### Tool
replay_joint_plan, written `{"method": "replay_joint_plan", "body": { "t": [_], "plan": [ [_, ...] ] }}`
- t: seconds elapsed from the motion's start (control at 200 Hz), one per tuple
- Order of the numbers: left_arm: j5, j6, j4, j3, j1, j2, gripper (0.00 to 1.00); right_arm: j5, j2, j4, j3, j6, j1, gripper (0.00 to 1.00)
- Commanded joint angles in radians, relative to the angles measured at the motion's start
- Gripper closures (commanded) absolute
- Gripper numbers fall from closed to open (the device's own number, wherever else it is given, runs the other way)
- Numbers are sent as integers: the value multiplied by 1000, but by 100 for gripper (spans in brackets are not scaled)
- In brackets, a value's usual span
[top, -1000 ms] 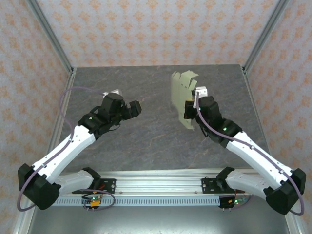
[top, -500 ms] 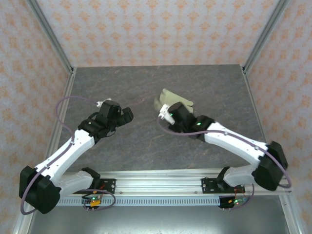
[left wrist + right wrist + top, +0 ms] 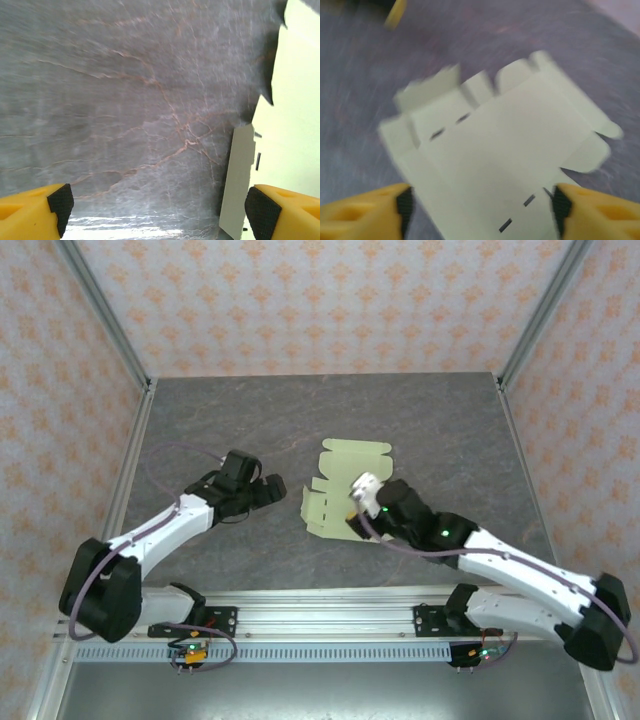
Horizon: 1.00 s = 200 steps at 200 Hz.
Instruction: Fold the paper box
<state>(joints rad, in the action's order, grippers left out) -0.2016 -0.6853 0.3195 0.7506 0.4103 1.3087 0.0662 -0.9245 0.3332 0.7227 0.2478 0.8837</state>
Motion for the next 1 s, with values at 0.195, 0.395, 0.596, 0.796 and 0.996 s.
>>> {"method": "replay_joint_plan", "body": {
  "t": [0.195,0.395,0.596,0.796,0.996],
  "plan": [
    [-2,57,-152,64,166,205,10,477,115,170,-82,-741,-67,1],
    [-5,63,-177,103,184,326,20,333,124,244,-106,-890,-70,1],
    [28,101,-125,169,215,404,34,179,101,170,-125,-858,-88,1],
    [29,104,-71,222,217,457,89,117,49,190,-91,-804,-94,1],
    [39,36,7,215,216,375,94,-149,6,49,-101,-436,-92,1]
  ]
}}
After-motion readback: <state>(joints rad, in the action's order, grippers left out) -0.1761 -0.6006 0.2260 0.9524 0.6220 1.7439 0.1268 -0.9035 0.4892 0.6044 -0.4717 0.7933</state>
